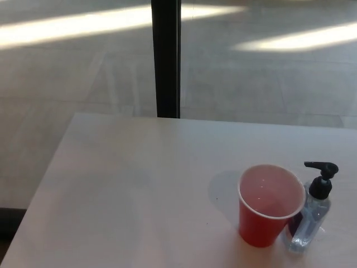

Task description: The robot uses its right hand fist to press the hand soap kept in the middle of the table to get liquid hand soap out

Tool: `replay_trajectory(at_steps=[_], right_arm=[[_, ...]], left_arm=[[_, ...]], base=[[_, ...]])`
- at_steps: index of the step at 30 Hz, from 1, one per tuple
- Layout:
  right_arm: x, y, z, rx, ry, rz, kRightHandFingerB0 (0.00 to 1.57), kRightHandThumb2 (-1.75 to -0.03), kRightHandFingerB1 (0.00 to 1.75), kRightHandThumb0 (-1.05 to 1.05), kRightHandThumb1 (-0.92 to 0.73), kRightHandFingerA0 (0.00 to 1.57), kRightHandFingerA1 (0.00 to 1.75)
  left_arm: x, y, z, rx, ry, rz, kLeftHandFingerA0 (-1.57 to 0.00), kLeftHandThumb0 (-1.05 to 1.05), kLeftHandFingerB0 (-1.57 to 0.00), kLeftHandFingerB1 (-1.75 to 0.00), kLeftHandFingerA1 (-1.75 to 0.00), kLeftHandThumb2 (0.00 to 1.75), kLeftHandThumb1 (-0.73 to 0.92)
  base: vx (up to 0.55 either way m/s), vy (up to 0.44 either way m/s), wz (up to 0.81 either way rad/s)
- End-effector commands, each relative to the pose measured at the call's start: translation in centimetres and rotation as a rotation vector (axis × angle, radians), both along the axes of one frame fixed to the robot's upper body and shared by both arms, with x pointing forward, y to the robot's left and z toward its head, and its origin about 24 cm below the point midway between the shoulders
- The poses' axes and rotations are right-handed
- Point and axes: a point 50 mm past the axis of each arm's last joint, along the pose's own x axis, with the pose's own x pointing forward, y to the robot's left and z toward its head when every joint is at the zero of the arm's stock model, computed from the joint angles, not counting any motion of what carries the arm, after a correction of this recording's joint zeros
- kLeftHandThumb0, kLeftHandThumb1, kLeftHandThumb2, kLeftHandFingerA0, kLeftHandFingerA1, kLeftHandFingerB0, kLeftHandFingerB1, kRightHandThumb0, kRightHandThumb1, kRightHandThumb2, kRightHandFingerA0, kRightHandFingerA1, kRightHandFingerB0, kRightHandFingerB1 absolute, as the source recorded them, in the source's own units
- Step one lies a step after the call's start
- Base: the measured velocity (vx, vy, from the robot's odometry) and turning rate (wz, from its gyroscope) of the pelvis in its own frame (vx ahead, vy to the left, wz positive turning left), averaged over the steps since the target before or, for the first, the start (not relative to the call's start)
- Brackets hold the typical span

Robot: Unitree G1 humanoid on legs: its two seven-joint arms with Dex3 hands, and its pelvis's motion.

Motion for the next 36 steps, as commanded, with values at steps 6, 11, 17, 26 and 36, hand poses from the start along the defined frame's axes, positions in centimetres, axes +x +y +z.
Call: replay_trajectory(at_steps=[6, 11, 17, 26, 36], right_arm=[[3.9, -5.3, 10.7, 0.006, -0.607, -0.279, 0.20, -0.83, 0.80, -0.74, -0.45, 0.89, 0.82], [8.5, -2.6, 16.8, 0.104, -0.913, -0.094, 0.45, -0.70, 0.75, -0.69, -0.46, 1.02, 0.65], [13.9, 3.0, 27.6, 0.025, -1.233, 0.222, 1.10, -0.66, 0.59, -0.49, -0.50, 1.22, 0.89], [16.8, 10.3, 32.4, -0.018, -1.280, 0.647, 0.68, -1.00, 1.43, -0.06, -0.84, 0.94, 1.75], [18.4, 13.7, 29.4, -0.009, -1.097, 0.866, 0.73, -1.31, 1.70, -0.11, -0.53, 1.05, 1.75]], left_arm=[[-0.3, 4.1, 2.6, 0.084, -0.073, 0.244, -0.73, -0.29, -0.59, -0.82, -0.90, 0.98, 0.55], [-0.3, 4.2, 2.7, 0.091, -0.067, 0.220, -0.74, -0.30, -0.62, -0.83, -0.89, 0.98, 0.56], [-0.2, 4.2, 2.7, 0.095, -0.058, 0.222, -0.73, -0.31, -0.59, -0.81, -0.88, 0.96, 0.57], [-0.4, 4.0, 2.5, 0.084, -0.065, 0.236, -0.73, -0.29, -0.54, -0.79, -0.89, 1.00, 0.55], [-0.6, 4.0, 2.3, 0.068, -0.079, 0.266, -0.69, -0.32, -0.54, -0.78, -0.85, 1.09, 0.51]], base=[[0.00, 0.000, 0.00], [0.00, 0.000, 0.00], [0.00, 0.000, 0.00], [0.00, 0.000, 0.00], [0.00, 0.000, 0.00]])
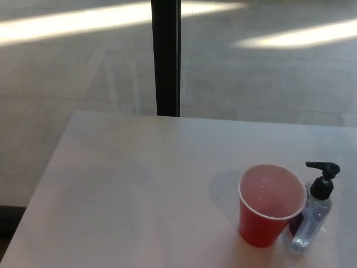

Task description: The robot uses its right hand fist to press the hand soap kept in the middle of the table to get liquid hand soap out

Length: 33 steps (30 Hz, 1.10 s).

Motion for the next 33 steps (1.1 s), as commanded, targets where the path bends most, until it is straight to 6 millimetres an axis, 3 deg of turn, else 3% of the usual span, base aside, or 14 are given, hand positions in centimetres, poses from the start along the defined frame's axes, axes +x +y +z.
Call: replay_trajectory(at_steps=[1, 2, 3, 6, 8, 9, 10, 15, 17, 27, 28, 30, 32, 33], right_arm=[[0.7, 5.7, 1.2, -0.118, 0.104, 0.327, 0.74, -1.30, 1.70, -0.12, -0.52, 1.07, 1.75], [0.8, 6.2, 0.1, -0.084, 0.137, 0.380, 0.73, -1.25, 1.71, -0.12, -0.58, 1.05, 1.75], [0.8, 6.4, -0.4, -0.089, 0.154, 0.379, 0.72, -1.25, 1.70, -0.11, -0.57, 1.03, 1.75], [0.8, 6.9, -1.3, -0.105, 0.211, 0.392, 0.68, -1.22, 1.71, -0.12, -0.59, 1.03, 1.75], [0.9, 7.6, -2.9, -0.094, 0.270, 0.434, 0.67, -1.21, 1.72, -0.11, -0.60, 1.01, 1.75], [1.0, 7.8, -3.4, -0.097, 0.293, 0.445, 0.67, -1.19, 1.72, -0.13, -0.61, 1.01, 1.75], [1.0, 8.0, -3.6, -0.096, 0.301, 0.451, 0.67, -1.21, 1.73, -0.10, -0.62, 1.00, 1.75], [1.1, 8.7, -4.8, -0.116, 0.329, 0.499, 0.67, -1.32, 1.75, -0.11, -0.55, 1.01, 1.75], [1.2, 8.8, -5.0, -0.124, 0.340, 0.493, 0.67, -1.28, 1.73, -0.12, -0.57, 1.00, 1.75], [2.0, 8.5, -4.4, -0.135, 0.347, 0.492, 0.69, -1.30, 1.72, -0.12, -0.54, 1.02, 1.75], [2.0, 8.5, -4.4, -0.136, 0.345, 0.495, 0.68, -1.29, 1.72, -0.12, -0.55, 1.02, 1.75], [2.1, 8.4, -4.4, -0.138, 0.343, 0.499, 0.68, -1.29, 1.72, -0.12, -0.55, 1.02, 1.75], [2.1, 8.4, -4.4, -0.136, 0.343, 0.498, 0.70, -1.25, 1.70, -0.13, -0.57, 1.03, 1.75], [2.1, 8.4, -4.4, -0.133, 0.345, 0.500, 0.71, -1.25, 1.69, -0.13, -0.57, 1.03, 1.75]], left_arm=[[-1.0, 1.9, 1.0, 0.032, 0.002, 0.123, -0.71, -0.32, -0.54, -0.77, -0.86, 1.09, 0.51], [-1.0, 1.9, 1.0, 0.042, 0.008, 0.113, -0.73, -0.32, -0.63, -0.82, -0.87, 1.09, 0.51], [-0.8, 2.0, 1.2, 0.047, 0.007, 0.102, -0.72, -0.31, -0.61, -0.84, -0.90, 0.98, 0.56], [-0.8, 2.0, 1.2, 0.054, 0.011, 0.089, -0.74, -0.31, -0.66, -0.87, -0.91, 0.98, 0.56], [-0.8, 2.1, 1.2, 0.059, 0.024, 0.085, -0.76, -0.31, -0.59, -0.81, -0.89, 0.98, 0.55], [-0.9, 2.1, 1.2, 0.055, 0.028, 0.083, -0.75, -0.31, -0.59, -0.78, -0.87, 1.08, 0.51], [-0.9, 2.1, 1.2, 0.055, 0.030, 0.086, -0.75, -0.31, -0.58, -0.79, -0.88, 0.97, 0.56], [-1.0, 2.1, 1.0, 0.041, 0.018, 0.113, -0.69, -0.29, -0.51, -0.76, -0.87, 0.94, 0.59], [-1.1, 2.1, 1.0, 0.039, 0.017, 0.113, -0.72, -0.32, -0.64, -0.82, -0.86, 1.09, 0.51], [-0.7, 2.1, 1.1, 0.050, 0.019, 0.093, -0.71, -0.31, -0.56, -0.77, -0.84, 1.09, 0.52], [-0.7, 2.2, 1.1, 0.050, 0.019, 0.093, -0.71, -0.30, -0.60, -0.82, -0.88, 0.96, 0.57], [-0.8, 2.2, 1.2, 0.053, 0.020, 0.093, -0.71, -0.30, -0.60, -0.82, -0.88, 0.96, 0.57], [-0.7, 2.2, 1.2, 0.050, 0.016, 0.093, -0.72, -0.30, -0.58, -0.81, -0.88, 0.98, 0.57], [-0.6, 2.2, 1.2, 0.049, 0.014, 0.093, -0.72, -0.31, -0.61, -0.80, -0.85, 1.09, 0.51]], base=[[0.00, 0.000, 0.00], [0.00, 0.000, 0.00], [0.00, 0.000, 0.00], [0.00, 0.000, 0.00], [0.00, 0.000, 0.00], [0.00, 0.000, 0.00], [0.00, 0.000, 0.00], [0.00, 0.000, 0.00], [0.00, 0.000, 0.00], [0.00, 0.000, 0.00], [0.00, 0.000, 0.00], [0.00, 0.000, 0.00], [0.00, 0.000, 0.00], [0.00, 0.000, 0.00]])
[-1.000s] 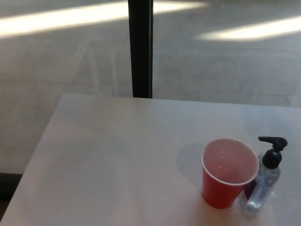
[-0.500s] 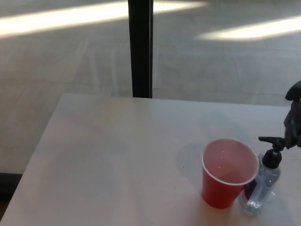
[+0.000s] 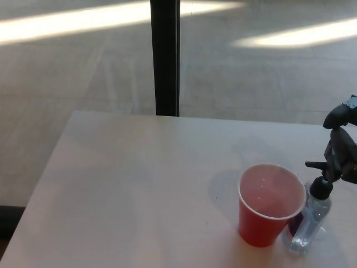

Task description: The robot uses its right hand fist to press the hand soap kept in the middle of the table to get liquid hand soap out

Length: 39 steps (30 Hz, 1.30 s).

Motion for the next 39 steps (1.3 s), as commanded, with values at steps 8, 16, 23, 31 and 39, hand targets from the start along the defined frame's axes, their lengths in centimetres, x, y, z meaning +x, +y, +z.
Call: replay_trajectory(at_steps=[8, 16, 23, 31, 39], right_arm=[[0.1, -0.2, -0.8, -0.032, 0.037, -0.017, 0.72, -1.27, 1.67, -0.13, -0.54, 1.02, 1.75], [-0.3, 0.3, -1.8, -0.047, 0.062, -0.002, 0.67, -1.29, 1.72, -0.14, -0.55, 0.99, 1.75], [-0.5, -0.5, -2.6, -0.067, 0.080, -0.016, 0.73, -1.24, 1.62, -0.15, -0.57, 0.96, 1.75], [-0.9, -1.0, -4.8, -0.074, 0.139, -0.026, 0.96, -1.21, 1.32, -0.20, -0.60, 1.25, 1.52], [-1.4, -0.4, -6.2, -0.096, 0.165, -0.008, 0.75, -1.18, 1.60, -0.15, -0.63, 0.97, 1.75]], left_arm=[[0.0, 0.5, 0.4, 0.029, 0.022, 0.002, -0.71, -0.33, -0.61, -0.80, -0.84, 1.09, 0.52], [0.0, 0.5, 0.4, 0.018, 0.004, 0.012, -0.74, -0.33, -0.67, -0.83, -0.87, 1.09, 0.53], [0.1, 0.5, 0.5, 0.018, 0.003, 0.001, -0.70, -0.34, -0.59, -0.79, -0.85, 1.10, 0.53], [0.1, 0.5, 0.4, 0.019, 0.005, 0.004, -0.74, -0.34, -0.60, -0.80, -0.86, 1.10, 0.52], [0.5, 0.3, 0.4, 0.017, -0.001, 0.010, -0.71, -0.33, -0.59, -0.79, -0.85, 1.09, 0.52]], base=[[0.00, 0.000, 0.00], [0.00, 0.000, 0.00], [0.00, 0.000, 0.00], [0.00, 0.000, 0.00], [0.00, 0.000, 0.00]])
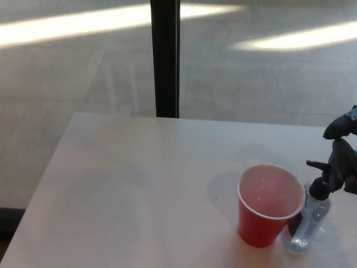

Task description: The robot uses its right hand fist to press the hand soap kept in the middle of the table to get liquid hand soap out

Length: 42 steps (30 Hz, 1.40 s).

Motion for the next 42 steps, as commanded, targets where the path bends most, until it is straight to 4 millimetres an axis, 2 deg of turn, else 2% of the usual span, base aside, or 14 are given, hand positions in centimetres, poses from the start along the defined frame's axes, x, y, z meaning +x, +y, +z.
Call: replay_trajectory(at_steps=[1, 3, 8, 10, 11, 12, 20, 26, 28, 38, 39, 40, 41, 42], right_arm=[[-0.9, 0.4, -4.3, -0.082, 0.186, 0.000, 0.75, -1.19, 1.60, -0.14, -0.62, 0.98, 1.75], [-1.0, 0.7, -4.6, -0.106, 0.187, 0.033, 0.67, -1.20, 1.72, -0.14, -0.60, 1.00, 1.75], [-1.2, 1.3, -5.1, -0.112, 0.203, 0.054, 0.69, -1.26, 1.71, -0.12, -0.56, 1.00, 1.75], [-1.3, 1.5, -5.2, -0.104, 0.213, 0.053, 0.70, -1.27, 1.72, -0.13, -0.54, 1.00, 1.75], [-1.3, 1.5, -5.1, -0.112, 0.213, 0.055, 0.75, -1.26, 1.65, -0.14, -0.56, 0.97, 1.75], [-1.3, 1.5, -5.1, -0.115, 0.215, 0.055, 0.70, -1.26, 1.71, -0.12, -0.56, 0.99, 1.75], [-1.3, 0.7, -5.6, -0.152, 0.228, 0.037, 0.75, -1.28, 1.65, -0.13, -0.53, 0.95, 1.75], [-1.5, 0.3, -6.0, -0.146, 0.236, 0.042, 0.75, -1.26, 1.67, -0.13, -0.55, 0.95, 1.75], [-1.6, 0.3, -6.4, -0.150, 0.236, 0.043, 0.69, -1.29, 1.72, -0.11, -0.53, 0.97, 1.75], [-2.6, 1.2, -8.1, -0.146, 0.295, 0.077, 0.70, -1.31, 1.75, -0.11, -0.55, 0.99, 1.75], [-2.8, 1.3, -8.5, -0.155, 0.308, 0.079, 0.70, -1.31, 1.75, -0.11, -0.55, 1.01, 1.75], [-2.9, 1.4, -8.6, -0.155, 0.314, 0.082, 0.71, -1.29, 1.75, -0.11, -0.58, 1.00, 1.75], [-2.9, 1.4, -8.7, -0.155, 0.318, 0.083, 0.72, -1.27, 1.74, -0.12, -0.57, 1.03, 1.75], [-3.0, 1.5, -8.8, -0.157, 0.323, 0.082, 0.73, -1.28, 1.73, -0.13, -0.57, 1.03, 1.75]], left_arm=[[-0.1, 0.3, 0.2, 0.009, 0.013, 0.023, -0.73, -0.32, -0.61, -0.80, -0.86, 1.09, 0.52], [0.0, 0.3, 0.2, 0.008, 0.012, 0.020, -0.76, -0.33, -0.60, -0.80, -0.88, 1.10, 0.52], [0.0, 0.3, 0.2, 0.001, -0.002, 0.022, -0.69, -0.34, -0.54, -0.77, -0.85, 1.10, 0.53], [0.0, 0.3, 0.2, 0.004, 0.000, 0.029, -0.72, -0.35, -0.59, -0.79, -0.86, 1.10, 0.52], [0.0, 0.3, 0.3, 0.003, -0.002, 0.026, -0.73, -0.35, -0.59, -0.80, -0.87, 1.10, 0.52], [0.1, 0.3, 0.4, 0.006, -0.002, 0.016, -0.72, -0.35, -0.64, -0.82, -0.87, 1.11, 0.52], [0.2, 0.4, 0.4, 0.006, -0.004, 0.008, -0.68, -0.34, -0.54, -0.77, -0.84, 1.11, 0.52], [0.3, 0.4, 0.5, 0.005, -0.012, 0.023, -0.69, -0.36, -0.56, -0.78, -0.85, 1.11, 0.53], [0.3, 0.4, 0.4, 0.009, -0.006, 0.012, -0.75, -0.35, -0.65, -0.83, -0.88, 1.10, 0.52], [0.8, 0.5, 0.8, 0.012, -0.017, 0.005, -0.70, -0.34, -0.59, -0.79, -0.85, 1.11, 0.53], [0.9, 0.5, 0.8, 0.013, -0.016, 0.008, -0.71, -0.33, -0.61, -0.86, -0.90, 0.99, 0.58], [0.9, 0.5, 0.8, 0.013, -0.016, 0.008, -0.72, -0.33, -0.60, -0.84, -0.90, 0.98, 0.59], [0.9, 0.5, 0.8, 0.011, -0.017, 0.007, -0.73, -0.34, -0.59, -0.79, -0.86, 1.11, 0.53], [1.0, 0.5, 0.8, 0.011, -0.018, 0.008, -0.74, -0.34, -0.60, -0.80, -0.87, 1.10, 0.53]], base=[[0.00, 0.000, 0.00], [0.00, 0.000, 0.00], [0.00, 0.000, 0.00], [0.00, 0.000, 0.00], [0.00, 0.000, 0.00], [0.00, 0.000, 0.00], [0.00, 0.000, 0.00], [0.00, 0.000, 0.00], [0.00, 0.000, 0.00], [0.00, 0.000, 0.00], [0.00, 0.000, 0.00], [0.00, 0.000, 0.00], [0.00, 0.000, 0.00], [0.00, 0.000, 0.00]])
